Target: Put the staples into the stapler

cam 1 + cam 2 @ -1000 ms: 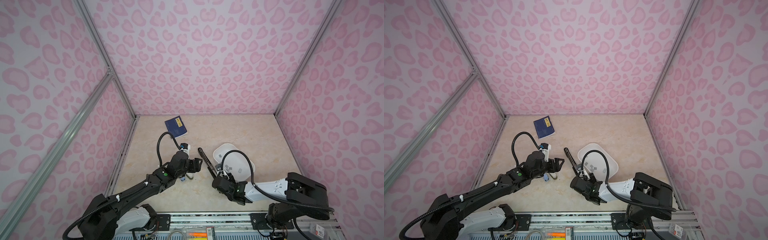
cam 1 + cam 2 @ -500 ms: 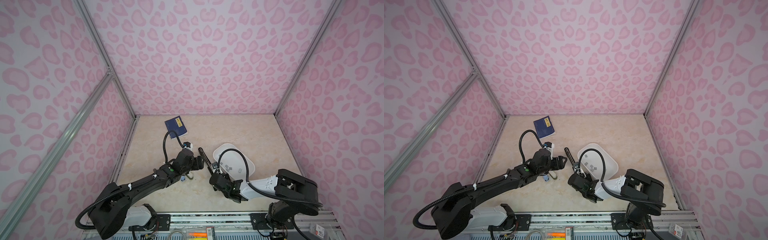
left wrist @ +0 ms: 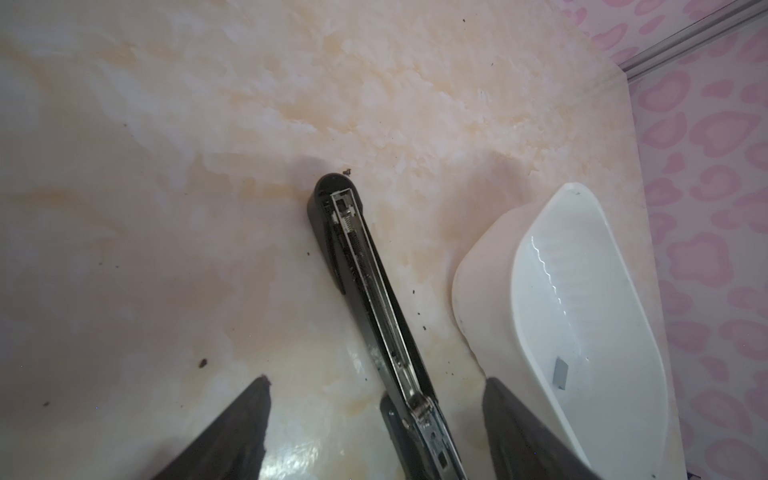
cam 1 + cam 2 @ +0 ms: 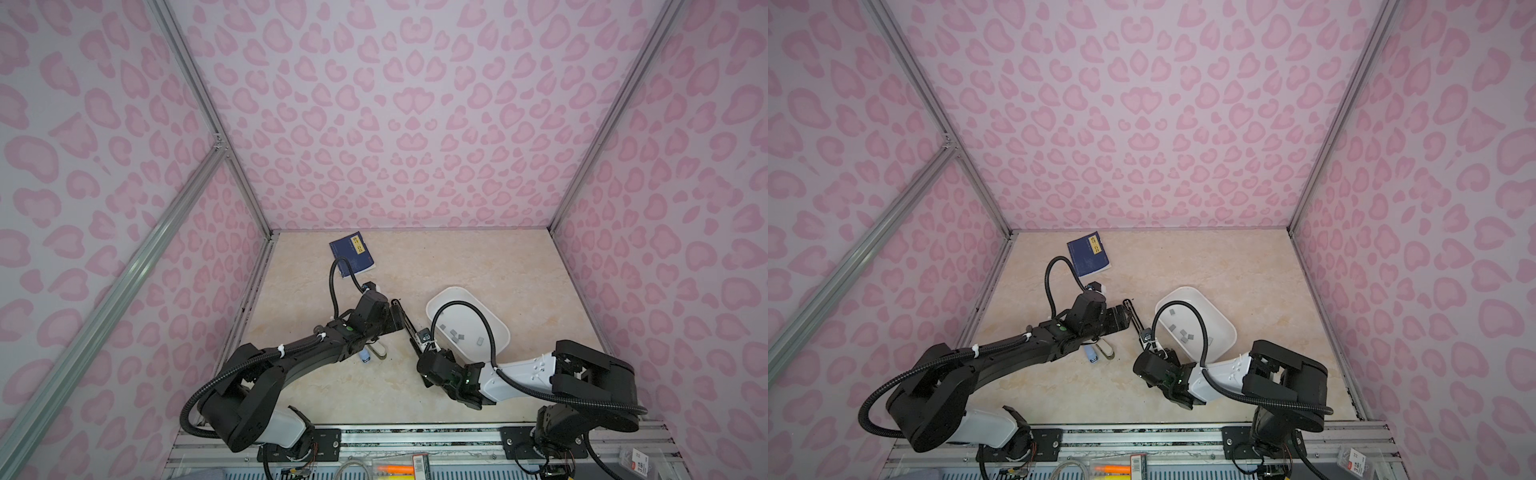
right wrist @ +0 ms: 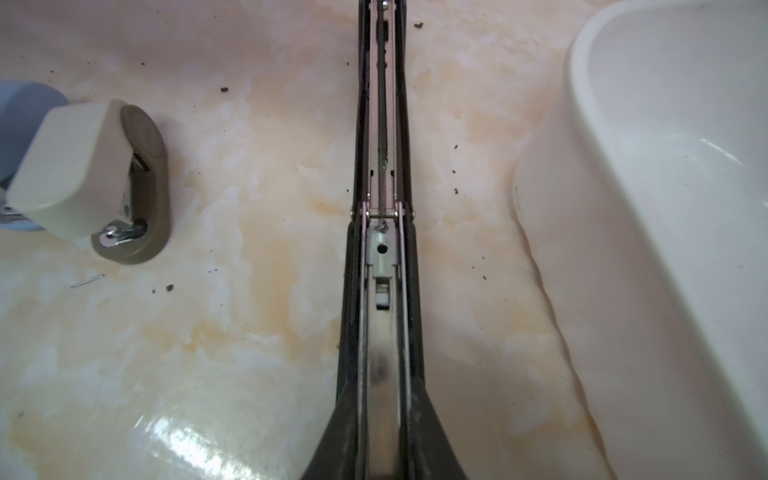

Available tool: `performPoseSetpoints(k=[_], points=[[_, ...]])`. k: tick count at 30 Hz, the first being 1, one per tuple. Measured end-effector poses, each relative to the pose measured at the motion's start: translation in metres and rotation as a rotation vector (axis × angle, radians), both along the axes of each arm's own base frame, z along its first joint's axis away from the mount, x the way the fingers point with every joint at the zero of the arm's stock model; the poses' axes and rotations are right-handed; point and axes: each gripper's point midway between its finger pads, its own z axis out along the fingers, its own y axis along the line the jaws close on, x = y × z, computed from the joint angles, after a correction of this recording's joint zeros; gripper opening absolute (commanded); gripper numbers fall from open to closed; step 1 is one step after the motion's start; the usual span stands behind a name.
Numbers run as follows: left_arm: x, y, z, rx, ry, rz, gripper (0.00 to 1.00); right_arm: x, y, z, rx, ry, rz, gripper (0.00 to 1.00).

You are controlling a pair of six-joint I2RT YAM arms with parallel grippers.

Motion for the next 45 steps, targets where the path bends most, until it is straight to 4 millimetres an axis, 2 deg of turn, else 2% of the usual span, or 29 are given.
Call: performPoseSetpoints(k=[6,13,19,23,28,31,34,37,40,45], points=[[0.01,-0.011,-0.018,-0.015,0.071,0.016,0.83,0.006,-0.002,-0.001,0.074,0.039,-0.032,0.12],[0.009,-0.023,-0.042,-0.037,0.163,0.008,0.84,0.014,-0.006,0.0,0.189,0.081,-0.067,0.12],[0.016,-0.043,-0.048,-0.097,0.188,-0.031,0.84,0.013,0.0,0.0,0.227,0.102,-0.055,0.11],[0.03,-0.057,-0.047,-0.148,0.169,-0.05,0.84,0.011,0.003,0.001,0.244,0.111,-0.04,0.11],[0.052,-0.06,-0.048,-0.193,0.137,-0.043,0.83,0.011,0.005,0.0,0.257,0.106,-0.052,0.11],[0.071,-0.048,-0.047,-0.208,0.102,-0.014,0.81,0.004,0.012,0.0,0.25,0.101,-0.016,0.12],[0.081,-0.036,-0.046,-0.199,0.081,0.001,0.79,-0.003,0.018,0.0,0.229,0.088,0.013,0.13],[0.081,-0.027,-0.041,-0.165,0.063,0.0,0.75,-0.005,0.021,0.0,0.201,0.067,0.032,0.13],[0.079,-0.028,-0.022,-0.171,0.016,-0.028,0.66,-0.003,0.02,-0.001,0.185,0.052,0.021,0.13],[0.064,-0.03,-0.005,-0.173,-0.036,-0.082,0.52,-0.002,0.021,-0.001,0.167,0.034,0.029,0.23]])
